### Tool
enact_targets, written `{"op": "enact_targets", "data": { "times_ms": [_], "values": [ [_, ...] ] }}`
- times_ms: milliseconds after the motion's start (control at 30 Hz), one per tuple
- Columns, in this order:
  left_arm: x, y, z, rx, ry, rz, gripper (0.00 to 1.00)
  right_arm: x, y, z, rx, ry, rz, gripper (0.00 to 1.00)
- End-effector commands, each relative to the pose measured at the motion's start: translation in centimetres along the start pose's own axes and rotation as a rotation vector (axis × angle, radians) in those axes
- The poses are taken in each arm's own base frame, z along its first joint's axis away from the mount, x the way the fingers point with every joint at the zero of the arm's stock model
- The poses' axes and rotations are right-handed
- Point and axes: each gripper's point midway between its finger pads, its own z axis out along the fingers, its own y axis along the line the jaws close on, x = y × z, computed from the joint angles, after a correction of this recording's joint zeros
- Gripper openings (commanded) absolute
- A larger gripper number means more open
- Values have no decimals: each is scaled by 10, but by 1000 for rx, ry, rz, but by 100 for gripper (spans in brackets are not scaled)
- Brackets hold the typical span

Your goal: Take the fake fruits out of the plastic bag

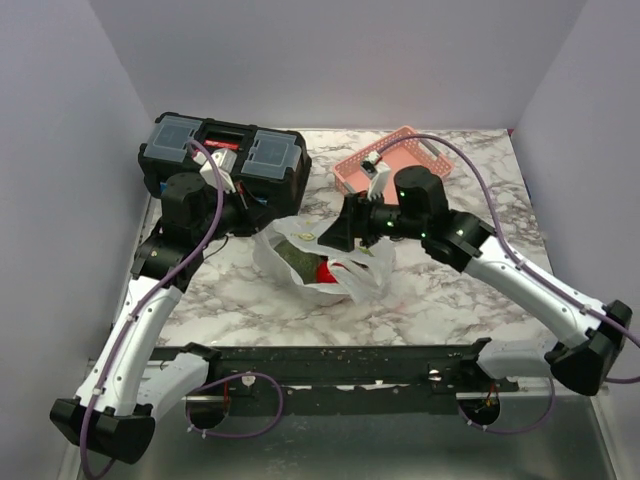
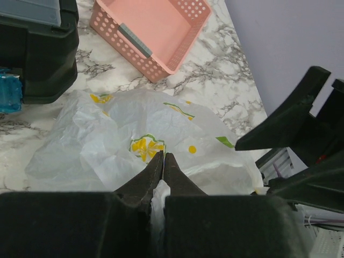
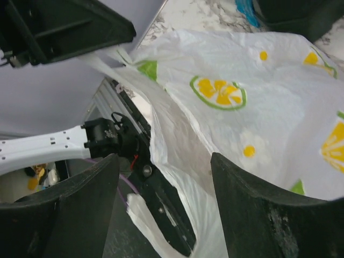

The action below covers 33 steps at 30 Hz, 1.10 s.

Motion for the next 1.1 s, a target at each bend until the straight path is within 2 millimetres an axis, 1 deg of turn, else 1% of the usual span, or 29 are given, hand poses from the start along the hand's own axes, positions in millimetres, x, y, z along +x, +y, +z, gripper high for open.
{"op": "enact_targets", "data": {
  "times_ms": [0,33,100,167,200,267,333,367,500,567,633,667,700,767,800,833,867,933,967,1000,1067],
  "values": [
    [4,-7,-3,51,-3,5,0,-9,15,27,-35,19,-46,69],
    [4,-8,-3,57,-5,2,0,-5,17,33,-37,23,-48,65],
    [4,-9,-3,66,-12,-1,0,5,12,44,-23,41,-43,47],
    [4,-9,-2,68,-16,-3,0,20,8,53,-20,69,-41,19],
    [3,-8,-2,62,-18,-7,0,30,10,58,-34,83,-53,9],
    [0,-5,-1,43,-32,-14,0,52,13,66,-58,105,-67,4],
    [-2,-2,-1,25,-46,-19,0,68,11,73,-53,115,-83,4],
    [-2,-1,0,19,-48,-22,0,73,8,75,-30,117,-97,4],
    [5,5,1,7,-40,-38,0,89,-12,79,75,135,-157,4],
    [11,11,0,-14,-36,-50,0,99,-33,81,154,137,-156,4],
    [18,19,-1,-41,-40,-60,0,112,-63,80,275,145,-145,4],
    [23,24,-3,-59,-45,-73,0,115,-74,78,323,139,-141,5],
    [27,29,-4,-78,-52,-87,0,121,-80,76,344,144,-133,6],
    [37,38,-8,-97,-75,-114,0,135,-84,73,334,146,-111,10],
    [44,44,-8,-111,-78,-130,0,140,-81,73,306,138,-88,12],
    [48,48,-10,-122,-83,-137,0,150,-81,72,281,143,-68,13],
    [53,53,-11,-137,-79,-142,5,156,-77,71,257,139,-49,15],
    [58,56,-15,-158,-65,-124,22,167,-77,67,238,136,-23,21],
    [60,57,-19,-167,-51,-108,33,165,-74,68,218,112,-16,24],
    [57,54,-24,-168,-54,-87,43,166,-75,67,214,108,-12,28],
    [50,43,-38,-154,-71,-38,67,167,-74,68,205,108,-11,33]
  ]
}}
